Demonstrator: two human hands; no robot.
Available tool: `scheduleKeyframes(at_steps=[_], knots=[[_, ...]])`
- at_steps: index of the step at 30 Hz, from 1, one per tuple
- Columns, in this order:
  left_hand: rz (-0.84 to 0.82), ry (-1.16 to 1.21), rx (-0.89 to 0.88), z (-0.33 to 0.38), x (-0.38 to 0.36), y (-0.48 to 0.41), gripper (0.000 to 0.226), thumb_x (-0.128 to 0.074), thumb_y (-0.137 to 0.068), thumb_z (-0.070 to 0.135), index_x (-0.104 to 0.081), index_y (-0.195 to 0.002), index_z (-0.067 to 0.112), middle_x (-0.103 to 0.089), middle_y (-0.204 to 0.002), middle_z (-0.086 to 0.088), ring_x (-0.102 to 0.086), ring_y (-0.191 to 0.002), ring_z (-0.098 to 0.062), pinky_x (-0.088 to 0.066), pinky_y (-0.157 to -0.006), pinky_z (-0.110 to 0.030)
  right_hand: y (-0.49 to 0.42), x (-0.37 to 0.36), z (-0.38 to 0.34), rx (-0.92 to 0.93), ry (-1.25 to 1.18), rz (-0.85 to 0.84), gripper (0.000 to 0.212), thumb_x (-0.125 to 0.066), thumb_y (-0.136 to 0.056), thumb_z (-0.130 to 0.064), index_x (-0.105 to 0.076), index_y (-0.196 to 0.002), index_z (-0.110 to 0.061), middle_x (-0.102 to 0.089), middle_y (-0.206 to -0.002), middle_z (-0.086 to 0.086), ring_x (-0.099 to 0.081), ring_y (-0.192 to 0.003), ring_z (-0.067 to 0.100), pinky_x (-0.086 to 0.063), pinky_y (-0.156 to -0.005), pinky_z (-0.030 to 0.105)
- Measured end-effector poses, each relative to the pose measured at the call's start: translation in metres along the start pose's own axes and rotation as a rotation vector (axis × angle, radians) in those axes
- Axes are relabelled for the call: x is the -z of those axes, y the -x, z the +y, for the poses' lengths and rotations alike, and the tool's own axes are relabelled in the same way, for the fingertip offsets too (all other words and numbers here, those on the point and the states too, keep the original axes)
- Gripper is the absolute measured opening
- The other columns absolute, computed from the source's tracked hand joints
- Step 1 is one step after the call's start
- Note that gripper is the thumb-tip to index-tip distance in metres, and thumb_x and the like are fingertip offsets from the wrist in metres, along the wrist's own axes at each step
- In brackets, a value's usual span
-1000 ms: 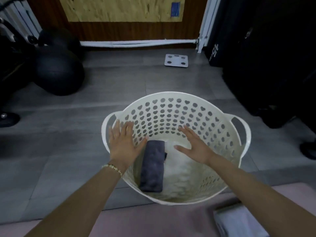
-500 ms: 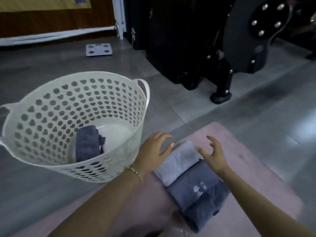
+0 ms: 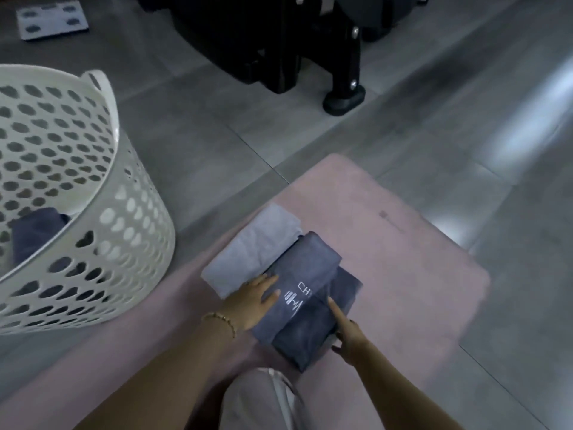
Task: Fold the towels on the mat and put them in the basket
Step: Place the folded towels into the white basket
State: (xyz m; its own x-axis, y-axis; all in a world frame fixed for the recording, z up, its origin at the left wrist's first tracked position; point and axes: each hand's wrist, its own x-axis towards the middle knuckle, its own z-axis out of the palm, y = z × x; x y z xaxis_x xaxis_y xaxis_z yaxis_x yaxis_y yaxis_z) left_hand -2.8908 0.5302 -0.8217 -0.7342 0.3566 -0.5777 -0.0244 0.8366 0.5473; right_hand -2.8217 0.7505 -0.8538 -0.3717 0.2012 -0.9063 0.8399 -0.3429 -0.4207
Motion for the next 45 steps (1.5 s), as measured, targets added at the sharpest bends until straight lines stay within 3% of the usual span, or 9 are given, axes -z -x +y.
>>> scheduleKeyframes(at_steps=[4, 8, 14, 19, 24, 27, 31, 39, 45], knots=[[0.001, -0.045, 0.021, -0.008, -0.011, -0.006, 0.055, -0.033, -0.099, 0.044, -0.013, -0.15, 0.033, -0.005, -0.159, 0.005, -0.01, -0.146, -0.012, -0.01, -0.118, -0.027, -0.02, -0.01, 0.006, 0.042, -0.181, 0.092, 0.084, -0.082, -0.065, -0.047, -0.052, -0.127, 0.001, -0.061, -0.121, 0.009, -0.06, -0.095, 0.025, -0.051, -0.065, 0.03], [0.031, -0.082, 0.015, -0.01, -0.019, -0.008, 0.057, -0.034, -0.099, 0.043, -0.008, -0.149, 0.034, -0.004, -0.159, 0.006, -0.008, -0.146, -0.012, -0.007, -0.118, -0.027, -0.037, -0.014, 0.007, 0.025, -0.254, 0.093, 0.091, -0.082, -0.059, -0.048, -0.05, -0.127, 0.004, -0.059, -0.126, 0.016, -0.06, -0.104, 0.032, -0.053, -0.087, 0.038], [0.059, -0.095, 0.015, -0.02, -0.029, -0.02, 0.056, -0.034, -0.099, 0.043, -0.01, -0.149, 0.034, -0.007, -0.159, 0.006, -0.008, -0.146, -0.012, -0.006, -0.119, -0.032, -0.04, -0.016, 0.013, 0.111, -0.365, 0.092, 0.092, -0.083, -0.054, -0.056, -0.055, -0.126, -0.006, -0.064, -0.12, 0.01, -0.063, -0.1, 0.027, -0.054, -0.084, 0.038], [0.034, -0.027, 0.036, -0.021, -0.029, -0.023, 0.051, -0.034, -0.099, 0.042, -0.019, -0.148, 0.035, -0.012, -0.158, 0.005, -0.011, -0.146, -0.013, -0.009, -0.119, -0.035, -0.007, 0.018, 0.011, 0.303, -0.336, 0.346, 0.052, -0.068, -0.082, -0.043, -0.058, -0.121, -0.009, -0.063, -0.119, 0.008, -0.061, -0.102, 0.025, -0.05, -0.09, 0.037], [0.03, 0.21, 0.054, -0.009, -0.016, -0.019, 0.047, -0.028, -0.1, 0.043, -0.041, -0.141, 0.024, -0.033, -0.149, 0.007, -0.028, -0.139, -0.012, -0.017, -0.117, -0.03, 0.029, 0.02, -0.016, 0.484, -0.458, 0.05, 0.038, -0.06, -0.089, -0.036, -0.063, -0.118, -0.011, -0.07, -0.111, 0.01, -0.066, -0.104, 0.027, -0.05, -0.094, 0.046], [0.092, 0.482, 0.142, 0.002, -0.004, -0.016, 0.048, -0.025, -0.095, 0.054, -0.06, -0.113, 0.026, -0.058, -0.12, 0.007, -0.054, -0.112, -0.009, -0.033, -0.11, -0.035, 0.041, -0.016, -0.033, 0.497, -0.459, -0.128, 0.04, -0.056, -0.092, -0.035, -0.06, -0.123, -0.009, -0.069, -0.115, 0.01, -0.065, -0.107, 0.026, -0.05, -0.093, 0.042], [0.139, 0.863, 0.182, 0.013, 0.02, -0.019, 0.06, -0.024, -0.085, 0.071, -0.065, -0.1, 0.03, -0.066, -0.104, 0.01, -0.059, -0.101, -0.01, -0.038, -0.099, -0.031, 0.031, -0.068, -0.035, 0.442, -0.411, -0.135, 0.044, -0.062, -0.088, -0.038, -0.061, -0.122, -0.011, -0.07, -0.114, 0.006, -0.066, -0.105, 0.022, -0.053, -0.092, 0.04], [0.056, 0.419, 0.045, 0.006, -0.006, -0.032, 0.085, -0.033, -0.068, 0.089, -0.042, -0.135, 0.038, -0.048, -0.137, 0.017, -0.044, -0.126, -0.005, -0.032, -0.112, -0.032, 0.004, -0.076, -0.029, 0.428, -0.264, 0.089, 0.051, -0.083, -0.067, -0.04, -0.068, -0.105, -0.01, -0.073, -0.101, 0.01, -0.071, -0.088, 0.017, -0.059, -0.078, 0.037], [-0.108, 0.568, 0.213, 0.015, 0.002, -0.034, 0.084, -0.048, -0.064, 0.087, -0.05, -0.129, 0.034, -0.054, -0.124, 0.016, -0.051, -0.118, -0.01, -0.034, -0.108, -0.031, 0.011, -0.069, -0.023, 0.181, -0.284, -0.355, 0.07, -0.058, -0.081, -0.064, -0.054, -0.132, -0.016, -0.066, -0.122, 0.008, -0.062, -0.113, 0.022, -0.046, -0.103, 0.04]])
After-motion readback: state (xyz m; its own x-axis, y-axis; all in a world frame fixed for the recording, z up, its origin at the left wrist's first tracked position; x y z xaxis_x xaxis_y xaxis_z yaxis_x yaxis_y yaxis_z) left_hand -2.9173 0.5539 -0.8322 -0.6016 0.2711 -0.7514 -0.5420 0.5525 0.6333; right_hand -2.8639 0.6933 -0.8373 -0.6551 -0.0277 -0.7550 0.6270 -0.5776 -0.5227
